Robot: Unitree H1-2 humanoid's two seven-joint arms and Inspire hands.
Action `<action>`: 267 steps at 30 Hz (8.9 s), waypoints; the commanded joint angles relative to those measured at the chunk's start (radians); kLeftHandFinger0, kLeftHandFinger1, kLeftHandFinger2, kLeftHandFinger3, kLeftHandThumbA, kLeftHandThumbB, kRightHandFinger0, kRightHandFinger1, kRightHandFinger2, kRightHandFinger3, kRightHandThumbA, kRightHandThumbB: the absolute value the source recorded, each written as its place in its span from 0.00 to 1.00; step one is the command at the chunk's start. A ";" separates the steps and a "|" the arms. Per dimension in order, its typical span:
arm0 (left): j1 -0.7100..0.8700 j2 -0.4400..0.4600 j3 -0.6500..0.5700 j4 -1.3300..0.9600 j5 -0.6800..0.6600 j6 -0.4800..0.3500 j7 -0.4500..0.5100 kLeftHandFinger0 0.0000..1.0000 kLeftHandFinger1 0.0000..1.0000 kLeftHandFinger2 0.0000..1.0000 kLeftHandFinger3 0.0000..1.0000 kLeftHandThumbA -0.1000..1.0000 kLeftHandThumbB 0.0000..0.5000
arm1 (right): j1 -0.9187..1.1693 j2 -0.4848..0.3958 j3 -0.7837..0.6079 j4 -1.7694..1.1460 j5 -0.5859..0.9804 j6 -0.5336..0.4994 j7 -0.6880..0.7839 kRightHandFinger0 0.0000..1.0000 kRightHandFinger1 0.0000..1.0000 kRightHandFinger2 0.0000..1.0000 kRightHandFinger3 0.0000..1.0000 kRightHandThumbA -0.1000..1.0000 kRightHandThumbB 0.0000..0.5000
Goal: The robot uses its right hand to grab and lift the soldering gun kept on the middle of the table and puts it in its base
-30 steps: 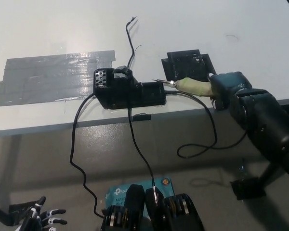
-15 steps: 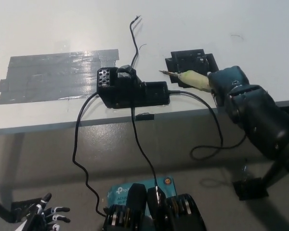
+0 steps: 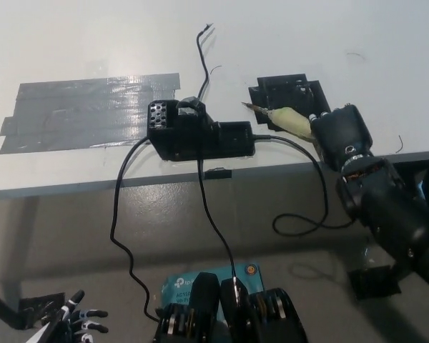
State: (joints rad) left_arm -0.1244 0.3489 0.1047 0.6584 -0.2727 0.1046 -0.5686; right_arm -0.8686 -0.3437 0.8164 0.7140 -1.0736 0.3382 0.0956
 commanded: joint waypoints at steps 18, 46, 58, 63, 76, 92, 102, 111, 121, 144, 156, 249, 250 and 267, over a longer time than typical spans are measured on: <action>-0.026 0.030 -0.009 0.012 0.037 -0.028 0.017 0.00 0.23 0.40 0.51 0.83 1.00 | 0.044 -0.192 -0.287 -0.088 0.083 -0.472 -0.625 0.00 0.00 0.20 0.04 0.00 0.20; -0.043 0.030 -0.011 0.056 0.063 -0.023 0.049 0.00 0.04 0.27 0.42 0.84 1.00 | -0.042 -0.155 -0.375 -0.249 0.288 -0.749 -0.318 0.00 0.05 0.44 0.51 0.00 0.23; -0.049 0.030 -0.009 0.062 0.059 -0.024 0.039 0.00 0.06 0.30 0.45 0.82 1.00 | -0.074 -0.157 -0.339 -0.254 0.235 -0.760 -0.200 0.00 0.08 0.50 0.44 0.00 0.19; -0.050 0.029 -0.004 0.058 0.054 -0.008 0.042 0.00 0.08 0.28 0.43 0.81 1.00 | -0.089 -0.148 -0.346 -0.247 0.249 -0.748 -0.143 0.00 0.03 0.30 0.14 0.00 0.11; -0.035 0.032 -0.018 0.045 0.068 -0.018 0.036 0.00 0.11 0.34 0.45 0.84 1.00 | -0.107 -0.139 -0.286 -0.272 0.118 -0.749 -0.130 0.00 0.00 0.11 0.26 0.00 0.54; -0.019 0.027 -0.019 0.017 0.056 -0.035 0.025 0.00 0.11 0.35 0.48 0.85 1.00 | -0.080 -0.121 -0.321 -0.255 0.046 -0.592 -0.092 0.00 0.00 0.19 0.23 0.00 0.34; 0.000 0.025 -0.019 0.010 0.048 -0.011 0.016 0.00 0.11 0.34 0.45 0.85 1.00 | -0.085 -0.116 -0.345 -0.261 0.039 -0.612 -0.159 0.00 0.00 0.73 0.43 0.00 0.33; 0.000 0.025 -0.020 0.018 0.047 -0.023 0.010 0.00 0.11 0.34 0.44 0.85 1.00 | -0.096 -0.127 -0.345 -0.259 0.058 -0.644 -0.136 0.00 0.00 0.00 0.41 0.00 0.50; -0.001 0.022 -0.018 0.018 0.039 -0.013 0.011 0.00 0.09 0.30 0.40 0.85 1.00 | -0.112 -0.164 -0.317 -0.201 0.030 -0.727 -0.179 0.00 0.00 0.35 0.51 0.00 0.50; 0.006 0.026 -0.028 0.012 0.045 -0.012 0.013 0.00 0.09 0.32 0.46 0.88 1.00 | -0.149 -0.198 -0.325 -0.168 0.050 -0.776 -0.325 0.00 0.03 0.33 0.35 0.00 0.30; 0.004 0.025 -0.037 0.006 0.047 -0.023 0.007 0.00 0.08 0.34 0.46 0.89 1.00 | -0.152 -0.143 -0.329 -0.188 0.020 -0.712 -0.266 0.00 0.00 0.19 0.10 0.00 0.28; -0.053 0.016 -0.075 -0.004 0.057 -0.005 0.021 0.00 0.12 0.35 0.48 0.99 1.00 | -0.117 -0.039 -0.265 -0.195 0.010 -0.587 -0.140 0.00 0.01 0.35 0.48 0.00 0.44; -0.051 0.014 -0.075 -0.009 0.058 0.001 0.025 0.00 0.12 0.35 0.48 0.99 1.00 | -0.120 -0.040 -0.262 -0.193 0.003 -0.598 -0.164 0.00 0.03 0.46 0.47 0.00 0.49; -0.041 0.009 -0.079 -0.017 0.051 0.007 0.019 0.00 0.12 0.35 0.50 0.98 1.00 | -0.135 -0.001 -0.287 -0.220 -0.018 -0.543 -0.237 0.00 0.12 0.46 0.42 0.00 0.41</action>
State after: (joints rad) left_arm -0.1601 0.3505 0.0206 0.6607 -0.2152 0.1200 -0.5376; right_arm -0.9230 -0.3710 0.5413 0.5326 -1.0937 -0.2042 -0.0756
